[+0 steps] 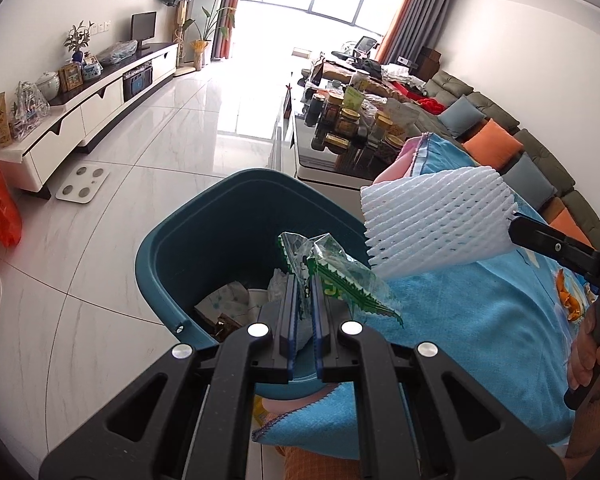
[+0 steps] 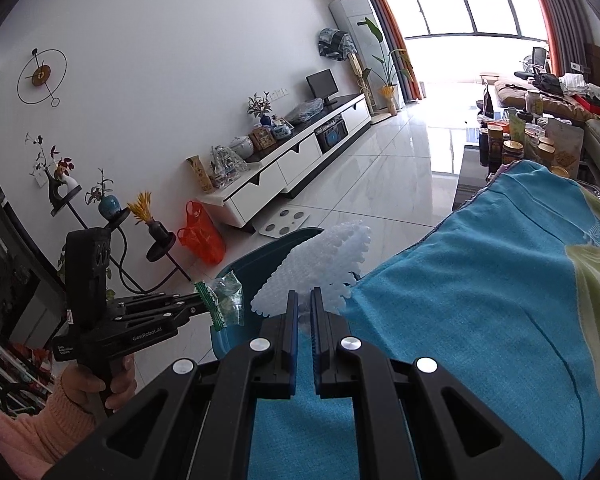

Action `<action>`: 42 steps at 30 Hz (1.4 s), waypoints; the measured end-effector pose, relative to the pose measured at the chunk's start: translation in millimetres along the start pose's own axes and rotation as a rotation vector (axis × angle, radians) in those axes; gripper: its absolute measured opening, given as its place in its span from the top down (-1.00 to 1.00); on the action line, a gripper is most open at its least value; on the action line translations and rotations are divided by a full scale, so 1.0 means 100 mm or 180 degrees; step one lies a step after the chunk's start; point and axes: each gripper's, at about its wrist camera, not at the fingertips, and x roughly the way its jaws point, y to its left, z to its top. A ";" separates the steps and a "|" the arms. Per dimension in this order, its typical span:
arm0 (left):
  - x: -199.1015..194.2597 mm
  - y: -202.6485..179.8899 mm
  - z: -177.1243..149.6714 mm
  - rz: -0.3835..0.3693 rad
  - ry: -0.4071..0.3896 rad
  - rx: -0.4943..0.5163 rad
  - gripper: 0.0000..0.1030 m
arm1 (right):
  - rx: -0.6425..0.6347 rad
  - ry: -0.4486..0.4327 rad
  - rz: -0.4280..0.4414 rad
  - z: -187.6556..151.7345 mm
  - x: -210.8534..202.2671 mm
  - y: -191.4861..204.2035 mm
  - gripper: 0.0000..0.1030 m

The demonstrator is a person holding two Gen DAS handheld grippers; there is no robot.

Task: Collect trash
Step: 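Carry the green wrapper and foam net to the teal bin, then open both tools to drop the wrapper and foam net into the bin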

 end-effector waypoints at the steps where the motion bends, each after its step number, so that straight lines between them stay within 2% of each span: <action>1: 0.02 0.02 0.00 0.0007 0.0012 -0.0011 0.87 | -0.0011 0.0016 -0.0003 0.01 0.03 0.02 0.91; 13: 0.27 0.17 0.01 0.0133 0.0131 -0.0094 0.87 | -0.0084 0.0170 -0.0082 0.06 0.36 0.16 0.90; 26: 0.52 0.20 0.05 0.0240 0.0191 -0.0165 0.84 | -0.0140 0.0345 -0.0047 0.10 0.66 0.28 0.89; 30: 0.60 0.19 0.05 0.0230 0.0175 -0.0173 0.73 | -0.0125 0.0436 -0.0009 0.10 0.77 0.29 0.79; 38: 0.69 0.23 -0.02 0.0212 0.0196 -0.0248 0.68 | -0.0082 0.0453 -0.0012 0.06 0.72 0.25 0.71; 42: 0.57 0.16 -0.01 0.0164 0.0060 -0.0214 0.48 | -0.0069 0.0401 -0.0014 0.02 0.58 0.21 0.71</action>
